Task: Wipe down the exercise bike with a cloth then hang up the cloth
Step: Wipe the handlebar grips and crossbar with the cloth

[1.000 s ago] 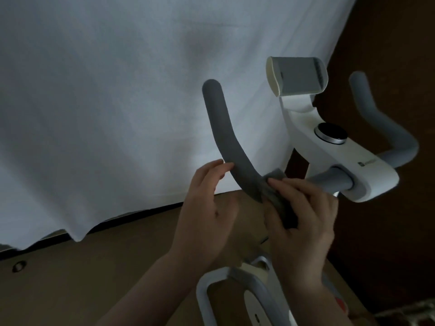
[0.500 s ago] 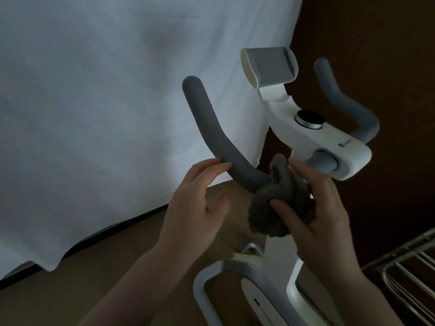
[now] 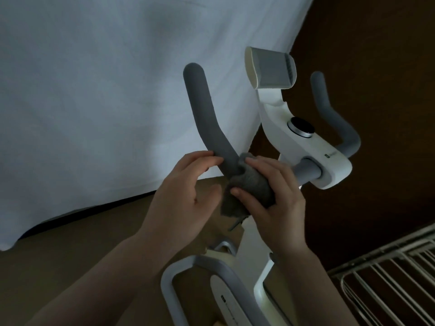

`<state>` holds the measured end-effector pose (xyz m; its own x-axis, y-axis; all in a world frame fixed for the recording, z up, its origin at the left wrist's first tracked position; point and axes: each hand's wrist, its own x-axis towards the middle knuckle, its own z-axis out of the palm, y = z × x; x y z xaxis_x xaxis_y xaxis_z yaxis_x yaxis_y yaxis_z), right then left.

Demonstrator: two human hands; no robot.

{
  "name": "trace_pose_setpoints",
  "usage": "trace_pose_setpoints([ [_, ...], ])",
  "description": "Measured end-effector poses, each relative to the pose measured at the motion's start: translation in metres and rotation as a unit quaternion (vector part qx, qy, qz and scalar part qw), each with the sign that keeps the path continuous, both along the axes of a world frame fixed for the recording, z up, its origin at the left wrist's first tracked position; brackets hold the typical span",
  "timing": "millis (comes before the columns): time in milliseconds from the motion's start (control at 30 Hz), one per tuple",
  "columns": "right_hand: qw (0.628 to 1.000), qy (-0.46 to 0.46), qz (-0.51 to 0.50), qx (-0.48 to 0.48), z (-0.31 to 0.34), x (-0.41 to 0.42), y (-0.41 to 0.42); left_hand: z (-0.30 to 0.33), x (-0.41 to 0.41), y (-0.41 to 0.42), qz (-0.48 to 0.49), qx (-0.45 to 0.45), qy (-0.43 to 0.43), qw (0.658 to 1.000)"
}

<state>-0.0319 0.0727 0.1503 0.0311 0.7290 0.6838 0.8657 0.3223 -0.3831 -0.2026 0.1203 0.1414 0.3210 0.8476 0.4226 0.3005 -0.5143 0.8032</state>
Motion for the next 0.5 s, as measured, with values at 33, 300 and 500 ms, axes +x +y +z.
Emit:
trace_pose_setpoints([
  [33, 1.0, -0.004, -0.002, -0.005, 0.002, -0.002, 0.004, 0.0, 0.001, 0.0, 0.003, 0.002, -0.002, 1.0],
  [300, 1.0, -0.018, -0.02, 0.01, -0.003, 0.003, -0.005, 0.001, 0.002, 0.0, 0.014, -0.006, -0.009, 1.0],
  [500, 0.995, -0.048, -0.067, 0.047, -0.01, 0.002, -0.005, -0.001, 0.004, 0.002, 0.025, -0.002, -0.01, 1.0],
])
